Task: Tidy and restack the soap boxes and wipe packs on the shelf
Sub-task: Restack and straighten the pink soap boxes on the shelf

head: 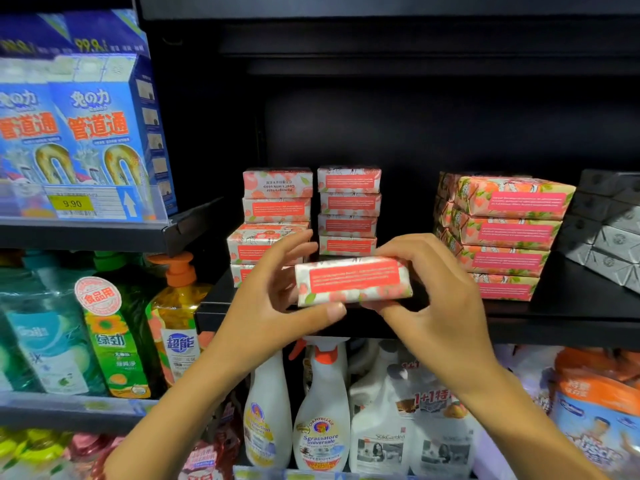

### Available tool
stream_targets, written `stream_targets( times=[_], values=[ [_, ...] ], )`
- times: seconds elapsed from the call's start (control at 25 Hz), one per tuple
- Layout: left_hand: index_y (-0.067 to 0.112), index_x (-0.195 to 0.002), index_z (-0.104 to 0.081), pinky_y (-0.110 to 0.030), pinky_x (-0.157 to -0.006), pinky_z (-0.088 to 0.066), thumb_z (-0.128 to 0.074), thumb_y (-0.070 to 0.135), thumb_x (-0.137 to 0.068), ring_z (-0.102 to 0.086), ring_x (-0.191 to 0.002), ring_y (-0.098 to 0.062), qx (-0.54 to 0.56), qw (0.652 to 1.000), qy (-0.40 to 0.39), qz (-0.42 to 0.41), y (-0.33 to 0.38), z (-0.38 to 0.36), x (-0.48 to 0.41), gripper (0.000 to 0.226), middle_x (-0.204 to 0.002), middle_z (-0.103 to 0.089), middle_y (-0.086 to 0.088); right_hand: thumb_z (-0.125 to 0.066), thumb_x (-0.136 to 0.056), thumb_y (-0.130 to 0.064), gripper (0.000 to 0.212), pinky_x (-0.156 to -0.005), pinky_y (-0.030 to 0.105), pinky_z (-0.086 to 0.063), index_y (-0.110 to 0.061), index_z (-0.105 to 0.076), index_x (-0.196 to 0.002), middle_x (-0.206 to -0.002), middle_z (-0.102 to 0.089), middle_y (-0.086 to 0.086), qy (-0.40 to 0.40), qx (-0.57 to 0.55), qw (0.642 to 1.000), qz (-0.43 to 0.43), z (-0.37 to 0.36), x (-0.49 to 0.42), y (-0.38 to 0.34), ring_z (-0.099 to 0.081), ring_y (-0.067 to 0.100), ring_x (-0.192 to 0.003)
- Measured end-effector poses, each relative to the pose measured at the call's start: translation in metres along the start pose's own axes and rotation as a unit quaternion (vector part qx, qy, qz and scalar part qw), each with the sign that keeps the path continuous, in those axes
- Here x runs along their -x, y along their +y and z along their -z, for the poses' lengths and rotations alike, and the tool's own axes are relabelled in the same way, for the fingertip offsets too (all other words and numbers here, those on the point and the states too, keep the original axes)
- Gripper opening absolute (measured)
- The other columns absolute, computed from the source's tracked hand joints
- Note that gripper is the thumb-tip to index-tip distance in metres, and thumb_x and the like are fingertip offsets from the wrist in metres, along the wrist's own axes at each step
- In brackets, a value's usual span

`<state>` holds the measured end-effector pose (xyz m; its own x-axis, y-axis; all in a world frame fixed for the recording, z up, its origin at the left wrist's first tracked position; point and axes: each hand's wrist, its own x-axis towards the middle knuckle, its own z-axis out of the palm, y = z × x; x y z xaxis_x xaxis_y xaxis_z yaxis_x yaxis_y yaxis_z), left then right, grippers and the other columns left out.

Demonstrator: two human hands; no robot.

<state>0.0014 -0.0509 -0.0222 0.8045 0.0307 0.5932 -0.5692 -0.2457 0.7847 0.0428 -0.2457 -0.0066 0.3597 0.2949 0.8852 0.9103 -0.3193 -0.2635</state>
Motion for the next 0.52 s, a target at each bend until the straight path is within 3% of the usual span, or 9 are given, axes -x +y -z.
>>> stream_targets(
  times=[0.12, 0.28, 0.52],
  values=[
    [0.024, -0.126, -0.052, -0.018, -0.080, -0.052, -0.083, 0.031, -0.060, -0.063, -0.107, -0.007, 0.026, 0.999, 0.015, 0.014, 0.003, -0.001, 0.001, 0.073, -0.116, -0.065, 0.014, -0.070, -0.074, 0.002, 0.027, -0.088, 0.018, -0.041, -0.002, -0.058, -0.098, -0.099, -0.059, 0.010, 0.062, 0.045, 0.993, 0.091, -0.009, 0.005, 0.003, -0.053, 0.016, -0.097],
    [0.016, -0.113, -0.058, -0.015, -0.075, -0.051, -0.083, 0.012, -0.055, -0.066, -0.098, -0.004, 0.019, 1.000, 0.010, 0.008, 0.005, -0.002, 0.003, 0.063, -0.107, -0.069, 0.013, -0.062, -0.072, 0.010, 0.034, -0.090, 0.027, -0.044, -0.009, -0.050, -0.098, -0.098, -0.059, 0.017, 0.088, 0.045, 0.986, 0.133, -0.017, 0.008, 0.008, -0.055, 0.025, -0.100],
    [0.022, -0.107, -0.061, -0.015, -0.078, -0.051, -0.084, 0.031, -0.051, -0.067, -0.098, -0.007, -0.008, 0.994, 0.098, -0.054, 0.005, 0.007, 0.005, 0.061, -0.106, -0.070, 0.011, -0.067, -0.077, -0.004, 0.033, -0.098, 0.026, -0.041, -0.008, -0.054, -0.107, -0.111, -0.058, 0.008, 0.057, 0.039, 0.992, 0.104, -0.018, 0.007, 0.013, -0.052, 0.018, -0.111]
  ],
)
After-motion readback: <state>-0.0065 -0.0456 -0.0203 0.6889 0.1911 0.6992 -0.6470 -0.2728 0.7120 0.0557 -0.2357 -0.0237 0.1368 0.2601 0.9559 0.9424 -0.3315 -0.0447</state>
